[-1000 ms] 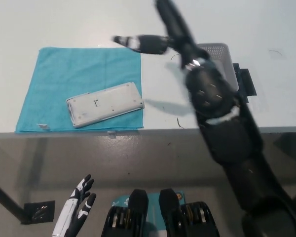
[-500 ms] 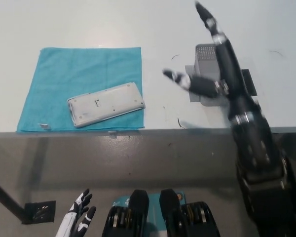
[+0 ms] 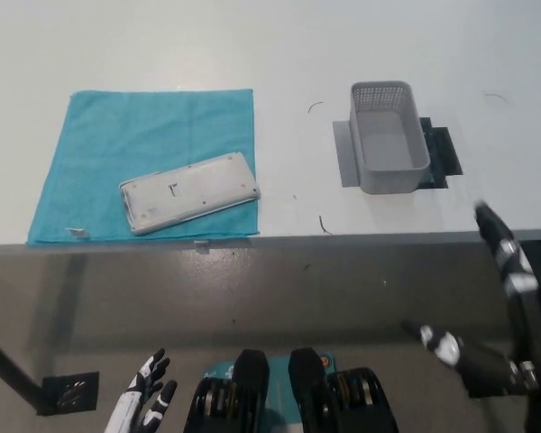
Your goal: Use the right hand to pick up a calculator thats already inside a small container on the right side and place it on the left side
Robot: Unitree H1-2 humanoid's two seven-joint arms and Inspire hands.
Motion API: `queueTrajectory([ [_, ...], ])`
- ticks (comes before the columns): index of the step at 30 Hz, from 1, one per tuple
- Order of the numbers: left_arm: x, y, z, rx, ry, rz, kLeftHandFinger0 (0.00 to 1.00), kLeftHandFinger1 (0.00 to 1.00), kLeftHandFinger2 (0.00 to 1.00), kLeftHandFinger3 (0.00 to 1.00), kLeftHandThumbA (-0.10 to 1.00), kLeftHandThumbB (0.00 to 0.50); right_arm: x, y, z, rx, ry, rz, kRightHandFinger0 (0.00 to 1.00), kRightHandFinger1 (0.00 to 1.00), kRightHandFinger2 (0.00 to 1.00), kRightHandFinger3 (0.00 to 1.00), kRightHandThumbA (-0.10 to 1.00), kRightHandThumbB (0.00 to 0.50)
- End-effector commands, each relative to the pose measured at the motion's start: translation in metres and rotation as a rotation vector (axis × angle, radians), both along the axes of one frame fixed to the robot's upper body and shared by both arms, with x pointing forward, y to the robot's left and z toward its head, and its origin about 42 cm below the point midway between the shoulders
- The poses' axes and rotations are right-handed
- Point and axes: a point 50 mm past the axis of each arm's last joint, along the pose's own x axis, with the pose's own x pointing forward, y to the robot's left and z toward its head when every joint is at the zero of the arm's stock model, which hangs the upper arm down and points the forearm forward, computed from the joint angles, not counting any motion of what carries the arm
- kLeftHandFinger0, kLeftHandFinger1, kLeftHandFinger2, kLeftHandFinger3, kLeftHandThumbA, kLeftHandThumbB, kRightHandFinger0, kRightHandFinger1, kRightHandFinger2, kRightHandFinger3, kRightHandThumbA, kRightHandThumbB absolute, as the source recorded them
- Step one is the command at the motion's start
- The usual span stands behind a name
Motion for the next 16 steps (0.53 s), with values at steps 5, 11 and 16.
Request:
queueTrajectory([
  [5,0.005,0.004,0.01,0.033,-0.08,-0.024,1.0,1.0,1.0,1.0,0.92,0.181,-0.009,-0.025,-0.091,0.076,0.103,-0.019,1.0,1.0,1.0,1.0,1.0,0.3],
  [11,0.009,0.009,0.015,0.04,-0.1,-0.019,1.0,1.0,1.0,1.0,0.92,0.191,0.017,-0.021,-0.14,0.023,0.294,0.051,1.0,1.0,1.0,1.0,1.0,0.313],
  [16,0.013,0.007,0.018,0.036,-0.11,-0.024,1.0,1.0,1.0,1.0,0.92,0.185,0.031,-0.022,-0.149,0.01,0.362,0.078,1.0,1.0,1.0,1.0,1.0,0.345],
])
